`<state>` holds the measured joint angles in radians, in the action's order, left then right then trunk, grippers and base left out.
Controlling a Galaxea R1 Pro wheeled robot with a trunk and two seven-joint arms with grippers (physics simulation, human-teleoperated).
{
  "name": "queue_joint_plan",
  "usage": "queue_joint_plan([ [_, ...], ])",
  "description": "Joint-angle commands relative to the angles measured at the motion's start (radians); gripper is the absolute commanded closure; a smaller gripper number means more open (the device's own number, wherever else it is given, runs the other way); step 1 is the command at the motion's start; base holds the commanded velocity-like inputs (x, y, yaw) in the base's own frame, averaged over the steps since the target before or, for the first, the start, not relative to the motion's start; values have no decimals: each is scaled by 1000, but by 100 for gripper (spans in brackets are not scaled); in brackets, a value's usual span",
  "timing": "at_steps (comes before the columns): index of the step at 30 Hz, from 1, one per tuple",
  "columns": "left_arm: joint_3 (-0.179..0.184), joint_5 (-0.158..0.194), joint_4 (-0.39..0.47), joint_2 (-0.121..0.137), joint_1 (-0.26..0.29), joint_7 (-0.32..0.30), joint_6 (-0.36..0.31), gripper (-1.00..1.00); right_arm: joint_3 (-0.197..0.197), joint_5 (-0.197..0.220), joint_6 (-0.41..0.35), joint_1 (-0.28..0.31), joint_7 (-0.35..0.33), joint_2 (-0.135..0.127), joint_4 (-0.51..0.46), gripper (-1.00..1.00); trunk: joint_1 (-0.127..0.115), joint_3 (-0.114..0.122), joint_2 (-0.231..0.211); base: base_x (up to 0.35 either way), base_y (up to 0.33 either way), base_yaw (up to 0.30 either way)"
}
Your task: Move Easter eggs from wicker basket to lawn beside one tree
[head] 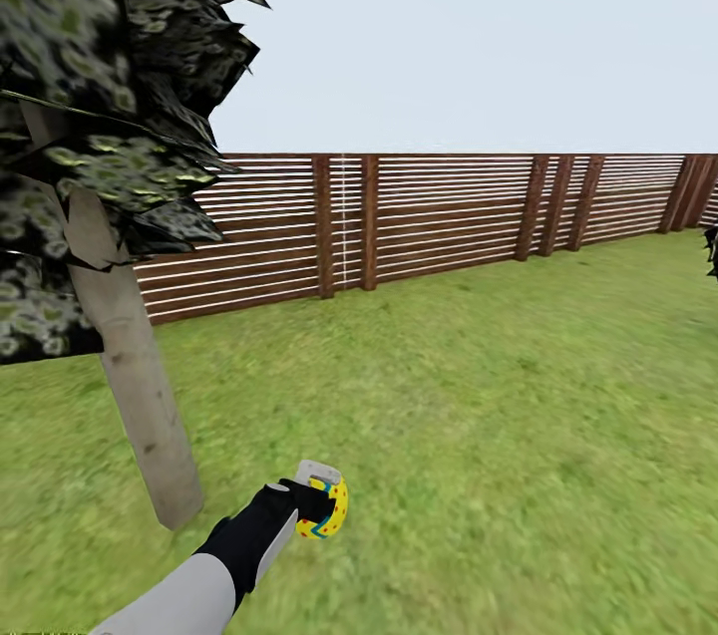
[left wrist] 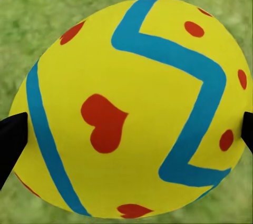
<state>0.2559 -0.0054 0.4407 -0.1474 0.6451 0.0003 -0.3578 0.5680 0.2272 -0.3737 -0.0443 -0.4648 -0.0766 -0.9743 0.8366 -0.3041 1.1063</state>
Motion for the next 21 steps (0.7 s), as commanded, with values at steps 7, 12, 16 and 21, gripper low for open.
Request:
queue_joint_plan([
  [7, 3, -4, 1, 0, 1, 22, 12, 100, 4, 9, -9, 0, -1, 0, -1, -100, 1, -1, 1, 228, -248, 130],
  [12, 3, -4, 1, 0, 1, 23, 13, 100, 1, 9, -8, 0, -1, 0, -1, -100, 1, 0, 1, 228, -247, 155],
  [16, 3, -4, 1, 0, 1, 23, 13, 100, 2, 9, -8, 0, -1, 0, -1, -100, 1, 0, 1, 228, -248, 64],
  [21, 3, -4, 1, 0, 1, 23, 14, 100, 0, 9, -8, 0, -1, 0, -1, -100, 1, 2, 1, 228, -248, 135],
])
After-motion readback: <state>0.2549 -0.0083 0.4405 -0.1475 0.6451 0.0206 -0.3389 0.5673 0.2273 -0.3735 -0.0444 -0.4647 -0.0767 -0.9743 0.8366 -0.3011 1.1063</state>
